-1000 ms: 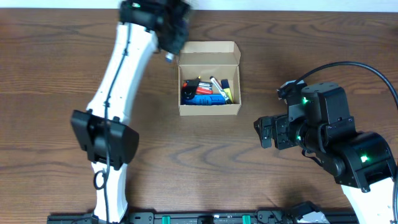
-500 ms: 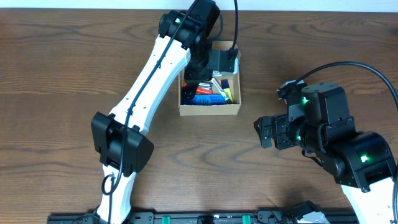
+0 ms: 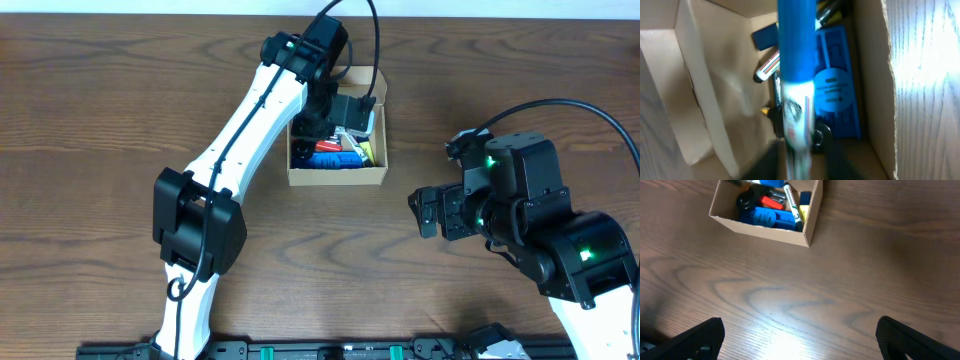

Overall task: Pack container
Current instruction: 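Carry the blue-capped marker into the box and release it, then raise both grippers to the box's back lid flap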

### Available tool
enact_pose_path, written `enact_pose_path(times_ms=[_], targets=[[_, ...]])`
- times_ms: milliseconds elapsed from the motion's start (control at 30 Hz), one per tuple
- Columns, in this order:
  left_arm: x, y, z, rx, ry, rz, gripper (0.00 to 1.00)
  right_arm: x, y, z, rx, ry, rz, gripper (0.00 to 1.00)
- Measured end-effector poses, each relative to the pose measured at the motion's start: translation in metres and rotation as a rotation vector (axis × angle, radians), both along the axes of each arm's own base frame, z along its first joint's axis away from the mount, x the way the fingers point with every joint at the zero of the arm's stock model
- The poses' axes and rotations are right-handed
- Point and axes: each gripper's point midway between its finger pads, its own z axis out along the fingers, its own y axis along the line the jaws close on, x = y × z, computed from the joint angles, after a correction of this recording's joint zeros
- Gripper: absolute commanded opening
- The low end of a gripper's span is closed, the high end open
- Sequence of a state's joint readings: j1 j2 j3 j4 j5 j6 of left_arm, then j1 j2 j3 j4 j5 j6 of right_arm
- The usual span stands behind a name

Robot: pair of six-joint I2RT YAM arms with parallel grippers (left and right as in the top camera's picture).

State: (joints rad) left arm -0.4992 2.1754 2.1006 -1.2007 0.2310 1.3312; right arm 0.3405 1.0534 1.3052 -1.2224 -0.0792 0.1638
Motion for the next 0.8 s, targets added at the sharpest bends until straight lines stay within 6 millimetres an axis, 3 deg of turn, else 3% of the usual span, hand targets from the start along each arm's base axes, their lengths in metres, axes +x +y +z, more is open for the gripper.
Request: enact_pose_path(times_ms=[33,67,267,333,400,433,500,533,633,800], targets=[[0.000,0.000,0.000,0.002,-0.002,-0.003,0.56,0.000,0.000,0.000,0.000,0.000,0.000,0.99],[0.001,0.000,0.000,0.003,-0.005,-0.005,0.59,0.000,0.000,0.000,0.000,0.000,0.000,0.99],[0.003,0.003,-0.001,0.012,0.001,0.067,0.72,0.000,0.000,0.000,0.000,0.000,0.000,0.99],[0.004,0.005,-0.001,0.016,0.009,0.128,0.70,0.000,0.000,0.000,0.000,0.000,0.000,0.99],[0.005,0.007,-0.001,0.022,0.018,0.204,0.59,0.000,0.000,0.000,0.000,0.000,0.000,0.99],[0.006,0.009,-0.001,0.023,0.022,0.243,0.47,0.000,0.000,0.000,0.000,0.000,0.000,0.99],[0.008,0.011,-0.002,0.027,0.029,0.319,0.11,0.000,0.000,0.000,0.000,0.000,0.000,0.99],[0.008,0.012,-0.002,0.026,0.035,0.356,0.06,0.000,0.000,0.000,0.000,0.000,0.000,0.99],[0.010,0.012,0.002,0.013,0.043,0.452,0.06,0.000,0.000,0.000,0.000,0.000,0.000,0.99],[0.025,0.007,0.027,-0.070,0.023,0.630,0.06,0.000,0.000,0.000,0.000,0.000,0.000,0.99]])
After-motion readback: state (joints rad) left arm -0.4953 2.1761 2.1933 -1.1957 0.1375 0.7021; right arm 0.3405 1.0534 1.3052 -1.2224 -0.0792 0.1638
